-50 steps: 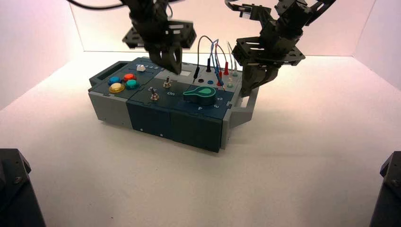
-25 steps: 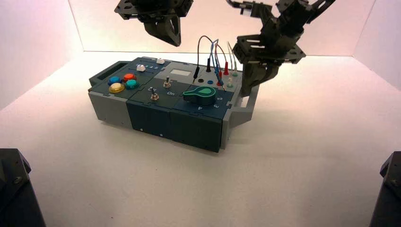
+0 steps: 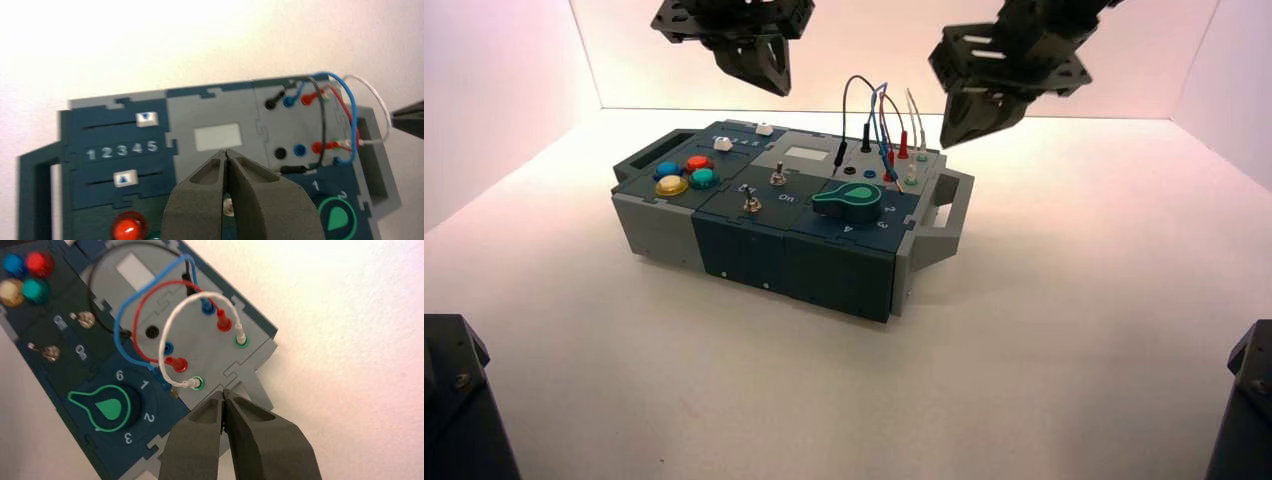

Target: Flip the top switch on with the left gripper.

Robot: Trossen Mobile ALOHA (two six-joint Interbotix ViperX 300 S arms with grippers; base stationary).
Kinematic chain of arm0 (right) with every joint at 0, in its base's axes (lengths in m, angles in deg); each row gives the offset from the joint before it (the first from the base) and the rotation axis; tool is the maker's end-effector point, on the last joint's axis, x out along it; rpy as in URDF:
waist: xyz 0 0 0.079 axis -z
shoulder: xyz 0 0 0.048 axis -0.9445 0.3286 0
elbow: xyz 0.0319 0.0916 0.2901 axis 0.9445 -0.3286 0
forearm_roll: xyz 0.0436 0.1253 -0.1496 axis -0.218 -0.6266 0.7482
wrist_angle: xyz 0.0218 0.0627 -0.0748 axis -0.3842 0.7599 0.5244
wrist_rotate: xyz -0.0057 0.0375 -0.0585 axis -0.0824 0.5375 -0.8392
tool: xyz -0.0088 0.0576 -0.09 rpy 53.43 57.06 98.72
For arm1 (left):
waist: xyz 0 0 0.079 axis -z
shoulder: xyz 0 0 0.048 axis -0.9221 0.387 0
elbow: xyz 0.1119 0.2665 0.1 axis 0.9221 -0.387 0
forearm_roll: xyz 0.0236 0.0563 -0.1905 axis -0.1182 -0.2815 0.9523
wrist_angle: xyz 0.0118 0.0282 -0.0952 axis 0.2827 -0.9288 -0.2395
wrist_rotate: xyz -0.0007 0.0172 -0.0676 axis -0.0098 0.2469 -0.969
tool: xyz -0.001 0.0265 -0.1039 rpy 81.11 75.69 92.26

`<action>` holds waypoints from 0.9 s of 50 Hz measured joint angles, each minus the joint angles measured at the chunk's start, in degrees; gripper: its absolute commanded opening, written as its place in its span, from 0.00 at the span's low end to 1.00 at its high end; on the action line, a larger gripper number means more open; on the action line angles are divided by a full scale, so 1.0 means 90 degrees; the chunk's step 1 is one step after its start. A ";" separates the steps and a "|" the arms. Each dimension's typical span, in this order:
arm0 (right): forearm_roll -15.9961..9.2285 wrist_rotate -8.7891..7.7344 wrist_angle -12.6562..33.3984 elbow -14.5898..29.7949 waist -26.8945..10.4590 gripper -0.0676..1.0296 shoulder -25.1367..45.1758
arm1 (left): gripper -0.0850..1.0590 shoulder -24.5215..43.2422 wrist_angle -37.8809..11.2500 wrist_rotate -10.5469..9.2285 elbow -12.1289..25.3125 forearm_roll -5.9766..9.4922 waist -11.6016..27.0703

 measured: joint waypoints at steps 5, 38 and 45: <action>0.0000 0.0000 -0.0098 -0.0107 0.0010 0.04 -0.0283 | 0.05 -0.0107 0.0068 0.0000 -0.0059 0.0000 -0.0176; 0.0010 -0.0010 0.0205 -0.0225 0.2129 0.04 -0.1650 | 0.05 -0.1104 0.1406 0.0166 -0.0967 -0.0029 -0.1074; 0.0234 -0.0010 -0.0029 -0.0352 0.2393 0.04 -0.1777 | 0.05 -0.1104 0.1719 0.0166 -0.1143 -0.0029 -0.1104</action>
